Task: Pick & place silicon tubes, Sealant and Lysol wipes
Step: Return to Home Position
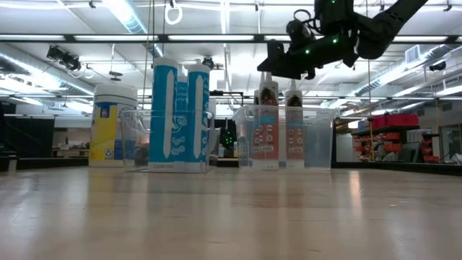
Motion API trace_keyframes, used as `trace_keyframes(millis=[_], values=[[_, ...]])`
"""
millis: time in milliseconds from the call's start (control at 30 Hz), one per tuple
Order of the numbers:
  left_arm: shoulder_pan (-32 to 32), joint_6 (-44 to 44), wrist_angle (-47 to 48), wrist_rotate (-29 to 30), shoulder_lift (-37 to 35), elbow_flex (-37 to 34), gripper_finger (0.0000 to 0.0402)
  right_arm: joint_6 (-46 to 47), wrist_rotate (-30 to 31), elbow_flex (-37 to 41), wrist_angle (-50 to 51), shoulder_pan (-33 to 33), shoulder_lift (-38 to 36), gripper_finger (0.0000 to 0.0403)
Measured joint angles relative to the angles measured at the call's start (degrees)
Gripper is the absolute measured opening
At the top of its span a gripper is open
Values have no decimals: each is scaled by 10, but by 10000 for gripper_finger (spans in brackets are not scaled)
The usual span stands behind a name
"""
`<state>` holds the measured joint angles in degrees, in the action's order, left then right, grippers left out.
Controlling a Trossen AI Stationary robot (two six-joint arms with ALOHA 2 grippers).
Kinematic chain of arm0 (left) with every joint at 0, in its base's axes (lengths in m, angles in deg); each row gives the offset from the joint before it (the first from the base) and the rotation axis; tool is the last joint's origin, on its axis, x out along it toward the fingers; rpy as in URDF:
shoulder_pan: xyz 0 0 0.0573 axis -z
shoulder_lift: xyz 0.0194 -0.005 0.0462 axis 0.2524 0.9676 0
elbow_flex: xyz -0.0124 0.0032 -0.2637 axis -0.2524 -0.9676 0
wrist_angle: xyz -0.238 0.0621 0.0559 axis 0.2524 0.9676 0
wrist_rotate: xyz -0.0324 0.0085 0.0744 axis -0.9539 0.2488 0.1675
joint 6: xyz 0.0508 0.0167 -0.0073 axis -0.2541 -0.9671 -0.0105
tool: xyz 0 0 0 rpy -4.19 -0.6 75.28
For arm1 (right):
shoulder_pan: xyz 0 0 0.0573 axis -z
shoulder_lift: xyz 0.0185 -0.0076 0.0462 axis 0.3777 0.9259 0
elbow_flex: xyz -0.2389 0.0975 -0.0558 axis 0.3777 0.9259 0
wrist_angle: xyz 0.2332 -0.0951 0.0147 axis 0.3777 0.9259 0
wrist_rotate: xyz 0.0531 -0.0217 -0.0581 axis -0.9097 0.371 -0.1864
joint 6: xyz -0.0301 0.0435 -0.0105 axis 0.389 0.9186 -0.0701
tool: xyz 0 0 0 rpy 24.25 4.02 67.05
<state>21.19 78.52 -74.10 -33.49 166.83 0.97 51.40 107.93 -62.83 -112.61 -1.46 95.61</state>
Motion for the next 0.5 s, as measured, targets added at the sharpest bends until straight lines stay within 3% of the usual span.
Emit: trace_keyframes(millis=[300,500], values=[[0,1,0,0,0,0,328,-6,-6,-1,11,0,-28,283],[0,0,0,0,0,0,328,-37,-13,-52,53,0,-33,284]])
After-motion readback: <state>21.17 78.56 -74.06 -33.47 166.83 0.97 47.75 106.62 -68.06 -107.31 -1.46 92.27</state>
